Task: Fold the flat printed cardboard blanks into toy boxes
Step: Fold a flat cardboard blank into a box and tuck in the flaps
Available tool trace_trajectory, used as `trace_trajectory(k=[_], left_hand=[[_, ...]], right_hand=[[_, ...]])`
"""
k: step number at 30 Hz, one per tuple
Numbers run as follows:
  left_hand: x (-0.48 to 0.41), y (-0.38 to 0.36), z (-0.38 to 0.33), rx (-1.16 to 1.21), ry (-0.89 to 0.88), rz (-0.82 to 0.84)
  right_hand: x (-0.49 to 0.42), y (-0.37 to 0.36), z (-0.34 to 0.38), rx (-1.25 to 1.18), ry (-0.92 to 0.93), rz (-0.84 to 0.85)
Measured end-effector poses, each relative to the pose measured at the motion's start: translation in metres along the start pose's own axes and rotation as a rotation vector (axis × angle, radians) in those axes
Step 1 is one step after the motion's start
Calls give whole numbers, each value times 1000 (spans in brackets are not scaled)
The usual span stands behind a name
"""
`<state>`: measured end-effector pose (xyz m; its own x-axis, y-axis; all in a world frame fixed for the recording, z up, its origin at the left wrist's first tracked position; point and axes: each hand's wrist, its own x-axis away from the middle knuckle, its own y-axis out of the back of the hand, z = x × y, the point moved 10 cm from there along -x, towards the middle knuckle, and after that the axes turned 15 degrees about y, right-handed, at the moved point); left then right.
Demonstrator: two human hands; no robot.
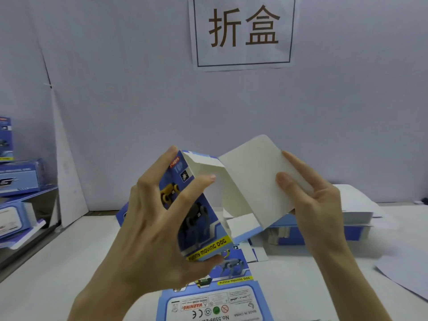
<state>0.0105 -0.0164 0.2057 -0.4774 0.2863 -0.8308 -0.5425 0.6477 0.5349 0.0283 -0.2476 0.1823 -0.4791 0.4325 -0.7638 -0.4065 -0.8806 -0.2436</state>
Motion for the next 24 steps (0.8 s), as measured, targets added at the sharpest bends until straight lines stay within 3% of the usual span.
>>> trace_trajectory(k=[3, 6, 8, 10, 12, 16, 20, 24], left_hand=[[0, -6, -4, -23, -1, 12], [0, -12, -8, -68, -27, -7], [1, -16, -8, -75, -30, -14], [1, -19, -6, -90, -36, -19], [2, -22, -7, -101, -51, -21], [3, -30, -10, -107, -95, -29], [3, -32, -8, -103, -83, -32], [6, -38, -10, -102, -109, -2]], right_hand=[[2, -2, 19, 185, 243, 22], [3, -2, 25, 293, 313, 30], [0, -3, 23, 128, 240, 27], [0, -12, 5, -209, 1, 30], [3, -17, -9, -369, -165, 39], [13, -33, -22, -390, -319, 163], [11, -22, -22, -136, -207, 138], [13, -20, -21, -116, -225, 89]])
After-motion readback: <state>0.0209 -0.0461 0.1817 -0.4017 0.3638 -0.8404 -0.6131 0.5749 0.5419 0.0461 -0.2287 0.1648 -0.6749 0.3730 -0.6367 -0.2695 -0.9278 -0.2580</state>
